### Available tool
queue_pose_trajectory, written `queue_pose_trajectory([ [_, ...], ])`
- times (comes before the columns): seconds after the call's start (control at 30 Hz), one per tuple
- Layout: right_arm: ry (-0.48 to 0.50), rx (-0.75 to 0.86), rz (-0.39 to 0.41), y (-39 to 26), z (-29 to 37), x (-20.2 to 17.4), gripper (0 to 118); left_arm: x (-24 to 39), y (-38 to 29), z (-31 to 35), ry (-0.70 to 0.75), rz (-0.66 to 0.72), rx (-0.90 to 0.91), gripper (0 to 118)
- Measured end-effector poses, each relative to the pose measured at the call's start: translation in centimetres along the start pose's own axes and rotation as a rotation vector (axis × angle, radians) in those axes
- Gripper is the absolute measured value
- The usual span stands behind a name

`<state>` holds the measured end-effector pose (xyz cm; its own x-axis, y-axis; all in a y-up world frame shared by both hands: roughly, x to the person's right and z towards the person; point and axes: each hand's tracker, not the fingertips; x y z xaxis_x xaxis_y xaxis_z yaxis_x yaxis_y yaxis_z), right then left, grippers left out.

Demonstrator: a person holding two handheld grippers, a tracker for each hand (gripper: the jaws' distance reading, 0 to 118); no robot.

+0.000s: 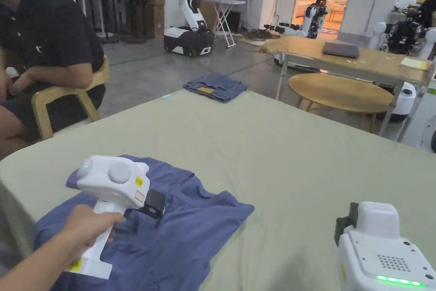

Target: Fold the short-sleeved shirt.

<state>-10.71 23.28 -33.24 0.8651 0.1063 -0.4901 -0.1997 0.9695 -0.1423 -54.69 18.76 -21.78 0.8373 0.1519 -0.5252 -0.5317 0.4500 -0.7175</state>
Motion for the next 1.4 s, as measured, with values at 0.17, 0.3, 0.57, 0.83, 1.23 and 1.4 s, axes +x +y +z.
queue_pose_trajectory([
  [0.17, -0.018, -0.026, -0.004, -0.7, -0.3, 1.2, 0, 1.2, -1.2, -4.0, 0.037, -0.103, -0.08, 82],
  [0.3, -0.029, -0.033, -0.018, -0.9, 0.1, 1.9, 0, 3.3, -2.1, -3.0, 0.101, -0.139, -0.024, 56],
  [0.57, -0.045, -0.051, -0.02, -1.5, 0.5, 3.1, 0, 2.6, -3.3, -1.9, 0.066, -0.154, 0.086, 0],
  [0.83, -0.076, -0.029, -0.039, -1.3, 1.3, 5.4, 0, 4.3, -2.8, 7.1, -0.057, -0.131, 0.385, 0],
  [1.23, -0.181, 0.001, -0.073, -0.6, 4.1, 11.1, 0, 19.1, 2.5, 19.0, -0.334, -0.352, 0.66, 0],
  [1.4, -0.258, 0.017, -0.086, -0.2, 6.5, 14.5, 0, 28.0, 3.2, 21.4, -0.485, -0.473, 0.702, 0],
])
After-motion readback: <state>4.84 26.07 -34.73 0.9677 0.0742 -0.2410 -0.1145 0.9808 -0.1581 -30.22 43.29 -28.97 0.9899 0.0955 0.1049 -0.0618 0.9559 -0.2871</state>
